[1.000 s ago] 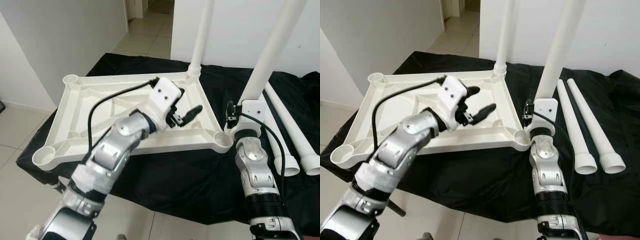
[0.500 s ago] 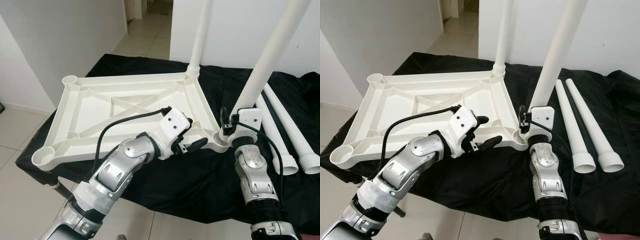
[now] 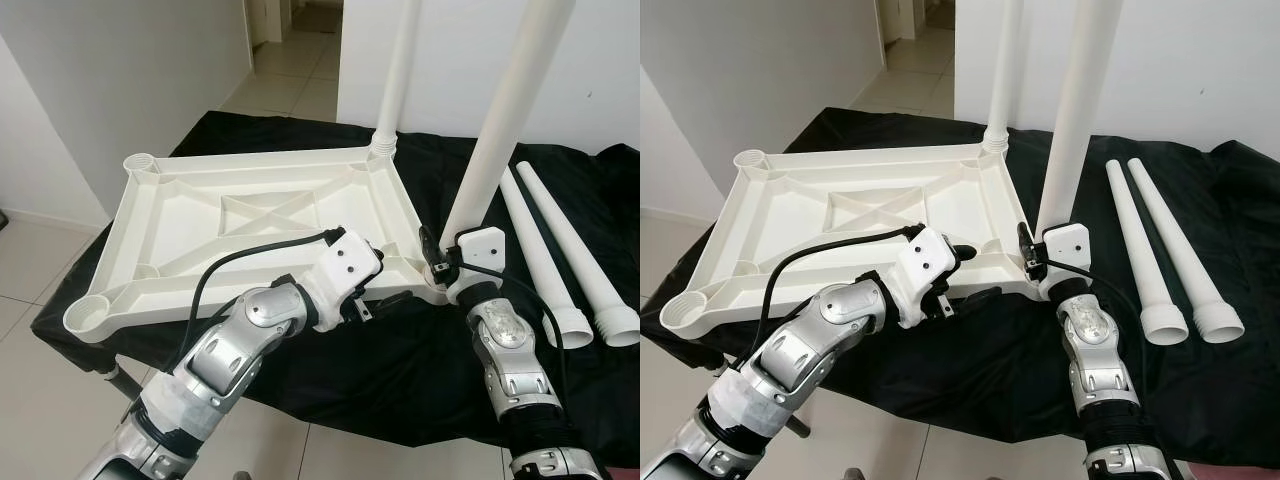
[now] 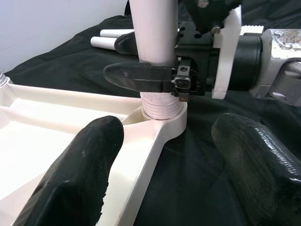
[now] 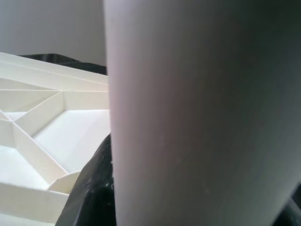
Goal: Building children table
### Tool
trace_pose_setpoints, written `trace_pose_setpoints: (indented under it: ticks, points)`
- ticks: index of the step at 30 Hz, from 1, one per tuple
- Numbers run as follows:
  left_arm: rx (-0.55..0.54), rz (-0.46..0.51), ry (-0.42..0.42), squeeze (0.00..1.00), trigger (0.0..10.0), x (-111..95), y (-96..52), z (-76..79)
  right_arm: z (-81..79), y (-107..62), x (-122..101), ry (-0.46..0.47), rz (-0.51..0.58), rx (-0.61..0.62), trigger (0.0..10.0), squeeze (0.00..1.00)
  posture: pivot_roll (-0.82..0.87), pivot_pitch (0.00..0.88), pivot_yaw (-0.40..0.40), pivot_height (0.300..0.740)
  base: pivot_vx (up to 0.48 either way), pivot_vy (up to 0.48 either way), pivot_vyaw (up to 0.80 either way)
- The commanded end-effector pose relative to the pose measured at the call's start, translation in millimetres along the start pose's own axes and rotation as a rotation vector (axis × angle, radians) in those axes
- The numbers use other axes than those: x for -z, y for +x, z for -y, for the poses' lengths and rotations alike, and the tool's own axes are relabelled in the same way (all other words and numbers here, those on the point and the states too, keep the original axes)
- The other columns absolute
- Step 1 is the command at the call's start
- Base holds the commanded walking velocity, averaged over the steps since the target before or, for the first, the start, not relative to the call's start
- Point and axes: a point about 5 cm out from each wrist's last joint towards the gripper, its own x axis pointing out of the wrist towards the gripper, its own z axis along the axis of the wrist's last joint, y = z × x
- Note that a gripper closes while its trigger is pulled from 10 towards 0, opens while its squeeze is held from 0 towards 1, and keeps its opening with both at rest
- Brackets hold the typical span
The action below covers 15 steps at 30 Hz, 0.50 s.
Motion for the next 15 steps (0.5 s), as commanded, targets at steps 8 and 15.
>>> trace_pose_setpoints:
  ticks: [8, 15]
  points:
    - [0.09, -0.008, 0.005, 0.0, 10.0, -1, -0.7, 4.9, -5.5, -12.1, 26, 0.044, -0.113, -0.126, 10.0, 0.0, -0.09, 0.0, 0.04, 0.74, 0.0, 0.0, 0.0]
    - [0.087, -0.005, 0.006, 0.0, 10.0, -4, -0.7, 3.8, -14.5, -4.3, 32, 0.146, -0.19, -0.208, 10.0, 0.0, -0.08, 0.0, 0.039, 0.74, 0.0, 0.0, 0.0]
